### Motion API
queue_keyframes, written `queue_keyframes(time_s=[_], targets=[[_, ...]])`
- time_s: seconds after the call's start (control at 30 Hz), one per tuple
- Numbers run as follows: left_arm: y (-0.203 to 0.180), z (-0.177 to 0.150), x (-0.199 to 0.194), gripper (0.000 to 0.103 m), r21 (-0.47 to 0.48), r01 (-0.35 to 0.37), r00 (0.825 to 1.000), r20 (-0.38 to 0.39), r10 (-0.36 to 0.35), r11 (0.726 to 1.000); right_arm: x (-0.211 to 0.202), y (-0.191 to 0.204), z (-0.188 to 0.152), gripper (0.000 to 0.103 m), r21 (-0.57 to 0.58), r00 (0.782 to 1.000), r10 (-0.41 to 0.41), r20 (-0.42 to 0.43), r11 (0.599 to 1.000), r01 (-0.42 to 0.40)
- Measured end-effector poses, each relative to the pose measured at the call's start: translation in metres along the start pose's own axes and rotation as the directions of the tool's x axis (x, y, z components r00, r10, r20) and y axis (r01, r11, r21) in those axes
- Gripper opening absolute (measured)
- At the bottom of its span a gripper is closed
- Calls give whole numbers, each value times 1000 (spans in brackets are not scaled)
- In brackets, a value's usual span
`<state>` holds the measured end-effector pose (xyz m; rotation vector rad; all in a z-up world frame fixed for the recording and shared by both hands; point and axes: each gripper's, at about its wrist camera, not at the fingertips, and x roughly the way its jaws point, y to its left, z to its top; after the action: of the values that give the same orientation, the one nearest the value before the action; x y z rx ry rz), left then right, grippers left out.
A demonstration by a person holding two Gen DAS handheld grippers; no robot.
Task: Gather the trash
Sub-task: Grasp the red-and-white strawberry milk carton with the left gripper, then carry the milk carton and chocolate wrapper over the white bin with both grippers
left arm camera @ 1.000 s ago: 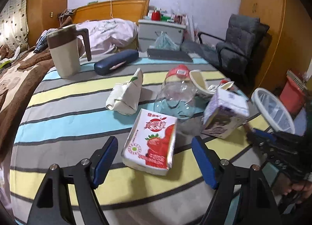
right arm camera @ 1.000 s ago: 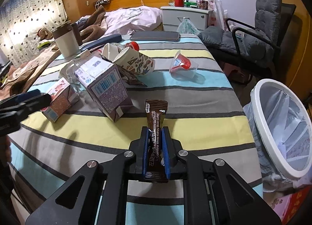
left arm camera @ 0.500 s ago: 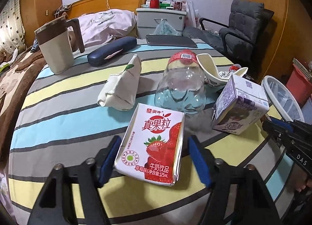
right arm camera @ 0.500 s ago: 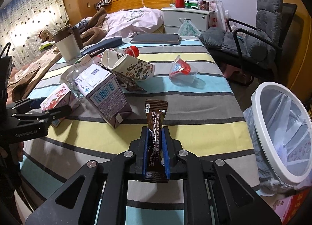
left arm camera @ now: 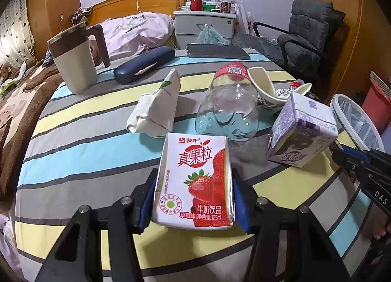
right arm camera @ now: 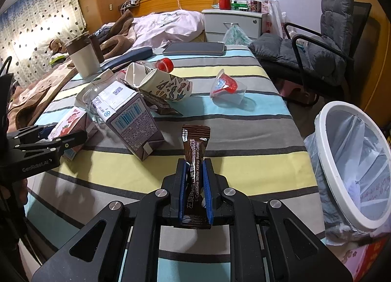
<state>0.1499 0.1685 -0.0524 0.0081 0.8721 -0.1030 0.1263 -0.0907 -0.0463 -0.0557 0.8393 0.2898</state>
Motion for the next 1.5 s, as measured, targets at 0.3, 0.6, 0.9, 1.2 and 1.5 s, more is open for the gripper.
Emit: queue_keyframes(time_s=[0.3,0.6,0.9,1.2,1.5], targets=[[-4,-3,-14,57,-8,-10,1000,21,10,1000,-7,-4,1,16,7,1000,6,19,1000,-6],[-25,-3,-41,57,5,0,997,78,0,1000,-23,-11,2,16,17,998,8,61,1000,-9],[-59,1,-68,57,36,40,989,138,-44,999,-42,-26,3,16,37,994,-5,107,999,1],[-103,10,-79,57,89,77,981,172,-91,993,-59,-50,0,16,80,988,-38,149,996,26],[-159,24,-76,57,160,134,971,176,-162,978,-75,-87,-7,16,140,981,-93,172,988,69]])
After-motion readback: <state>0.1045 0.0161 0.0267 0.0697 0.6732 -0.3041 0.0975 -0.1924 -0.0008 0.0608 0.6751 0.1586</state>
